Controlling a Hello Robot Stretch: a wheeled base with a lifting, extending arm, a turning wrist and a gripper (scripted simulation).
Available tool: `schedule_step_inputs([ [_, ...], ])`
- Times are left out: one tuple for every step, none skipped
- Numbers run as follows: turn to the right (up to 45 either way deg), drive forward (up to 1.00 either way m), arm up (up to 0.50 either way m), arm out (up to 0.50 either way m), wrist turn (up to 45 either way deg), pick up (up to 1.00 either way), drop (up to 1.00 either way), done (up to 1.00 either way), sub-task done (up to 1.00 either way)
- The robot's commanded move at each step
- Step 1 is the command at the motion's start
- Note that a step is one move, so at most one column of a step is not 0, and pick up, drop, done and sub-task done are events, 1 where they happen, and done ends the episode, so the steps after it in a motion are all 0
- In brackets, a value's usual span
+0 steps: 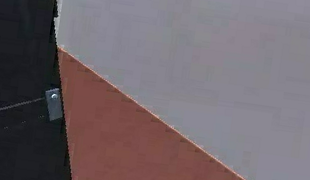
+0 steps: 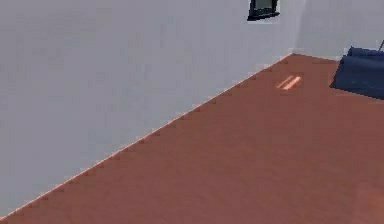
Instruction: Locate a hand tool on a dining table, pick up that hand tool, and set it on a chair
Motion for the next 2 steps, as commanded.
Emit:
schedule_step_inputs([
  [0.0, 0.70, 0.00, 0.00, 0.0, 0.00, 0.00, 0.00, 0.00],
  [-3.0, 0.00, 0.00, 0.00, 0.0, 0.00, 0.00, 0.00, 0.00],
])
